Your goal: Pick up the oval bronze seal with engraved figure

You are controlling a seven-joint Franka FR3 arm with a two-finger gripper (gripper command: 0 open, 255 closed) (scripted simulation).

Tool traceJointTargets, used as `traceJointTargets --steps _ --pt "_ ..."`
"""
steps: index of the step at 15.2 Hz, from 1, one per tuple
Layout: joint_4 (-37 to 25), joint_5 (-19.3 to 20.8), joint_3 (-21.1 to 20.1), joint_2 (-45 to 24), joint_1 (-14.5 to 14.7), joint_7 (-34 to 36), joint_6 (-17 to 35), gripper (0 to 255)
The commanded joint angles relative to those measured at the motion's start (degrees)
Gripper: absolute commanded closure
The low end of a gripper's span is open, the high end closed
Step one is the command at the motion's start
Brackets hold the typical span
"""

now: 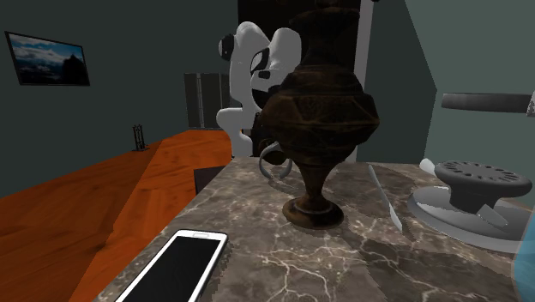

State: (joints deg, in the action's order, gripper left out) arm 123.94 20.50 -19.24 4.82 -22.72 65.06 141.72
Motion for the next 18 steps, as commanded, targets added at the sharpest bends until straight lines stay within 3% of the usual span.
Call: traceJointTargets --steps 1,6,7,18 --pt "0.78 1.02 -0.02 -0.56 -0.19 1.09 1.33 0" --pt "2.19 2.93 -0.09 -1.8 -0.42 2.95 3.67 0" --pt "2.26 2.89 -0.11 -1.71 -0.4 2.96 3.65 255" --pt "1.42 1.82 -0.06 -1.09 -0.3 1.88 2.37 255"
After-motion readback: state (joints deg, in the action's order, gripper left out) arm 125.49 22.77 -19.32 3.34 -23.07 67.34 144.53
